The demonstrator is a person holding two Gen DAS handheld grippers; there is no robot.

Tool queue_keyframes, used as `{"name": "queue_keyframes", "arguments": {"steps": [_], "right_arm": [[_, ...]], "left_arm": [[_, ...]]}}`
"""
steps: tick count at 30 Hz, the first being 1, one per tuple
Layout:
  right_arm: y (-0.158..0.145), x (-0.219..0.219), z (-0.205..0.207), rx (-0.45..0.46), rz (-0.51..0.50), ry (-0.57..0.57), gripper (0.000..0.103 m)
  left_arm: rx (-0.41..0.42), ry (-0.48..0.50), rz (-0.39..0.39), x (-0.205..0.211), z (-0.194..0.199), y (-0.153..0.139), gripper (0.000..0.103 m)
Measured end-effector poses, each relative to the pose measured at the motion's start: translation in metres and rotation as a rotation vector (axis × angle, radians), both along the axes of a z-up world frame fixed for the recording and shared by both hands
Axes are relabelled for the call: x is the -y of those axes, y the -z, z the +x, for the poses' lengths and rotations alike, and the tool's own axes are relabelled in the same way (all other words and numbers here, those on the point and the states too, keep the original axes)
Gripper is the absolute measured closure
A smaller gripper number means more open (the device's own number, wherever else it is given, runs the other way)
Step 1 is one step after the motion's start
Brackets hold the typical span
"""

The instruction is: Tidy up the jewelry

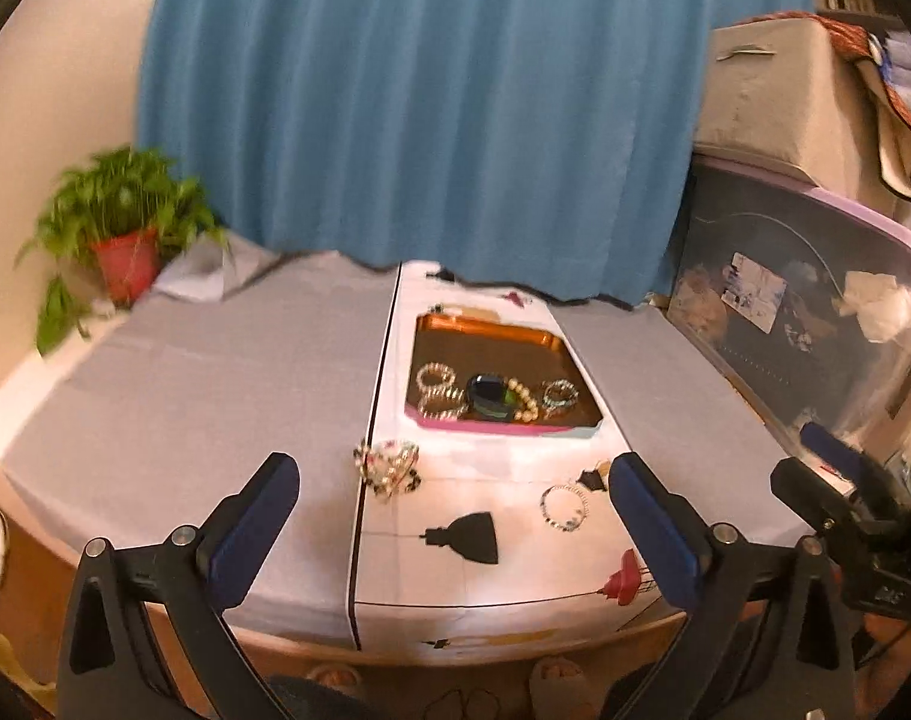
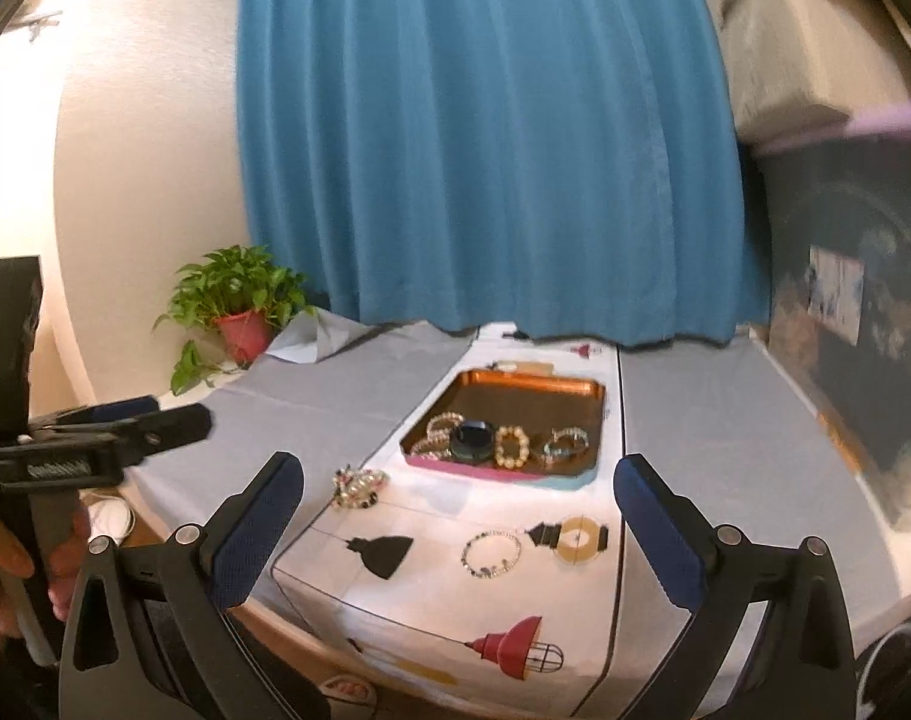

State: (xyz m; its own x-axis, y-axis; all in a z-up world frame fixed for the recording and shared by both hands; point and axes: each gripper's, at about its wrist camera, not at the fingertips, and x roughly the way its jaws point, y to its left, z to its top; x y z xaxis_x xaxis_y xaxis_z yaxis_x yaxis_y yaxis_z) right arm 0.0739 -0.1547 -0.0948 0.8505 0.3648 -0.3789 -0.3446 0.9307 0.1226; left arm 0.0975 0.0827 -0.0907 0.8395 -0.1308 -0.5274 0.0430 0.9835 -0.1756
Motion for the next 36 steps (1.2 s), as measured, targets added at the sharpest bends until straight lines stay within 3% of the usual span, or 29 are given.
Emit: {"name": "queue_keyframes", "arguments": {"steps": [5,7,10,15,18,20,26,30,34,36], "right_arm": [[0.034,-0.001,0.029,-0.063,-0.021,-0.008,0.000],[0.049,-0.005,0.041,-0.064,-0.056,-0.019,0.000],[0.071,-0.007,0.060,-0.083,-0.026,-0.063,0.002],[0.105,-0.016,0.089,-0.145,-0.032,-0.111,0.019],[0.125,-0.022,0.107,-0.185,-0.060,-0.122,0.033],[0.138,-0.027,0.123,-0.233,-0.083,-0.124,0.046],[0.159,-0.035,0.151,-0.323,-0.064,-0.149,0.057],[0.164,-0.045,0.155,-0.344,-0.103,-0.205,0.067],[0.170,-0.044,0.156,-0.378,-0.113,-0.228,0.072],[0.170,-0.040,0.157,-0.388,-0.089,-0.234,0.072]], "left_arm": [[-0.021,-0.013,-0.016,-0.014,0.023,0.036,0.001],[-0.025,-0.006,-0.004,-0.016,0.035,0.052,0.001],[-0.060,-0.002,0.031,-0.018,0.058,0.075,0.001],[-0.092,-0.005,0.010,-0.033,0.092,0.105,0.007],[-0.092,0.020,-0.029,-0.040,0.110,0.115,0.026],[-0.128,0.064,0.000,-0.038,0.125,0.124,0.042],[-0.160,0.140,0.092,-0.027,0.143,0.140,0.072],[-0.109,0.188,0.202,-0.008,0.144,0.140,0.078],[-0.180,0.211,0.298,0.005,0.156,0.157,0.077],[-0.189,0.202,0.258,0.001,0.160,0.157,0.077]]}}
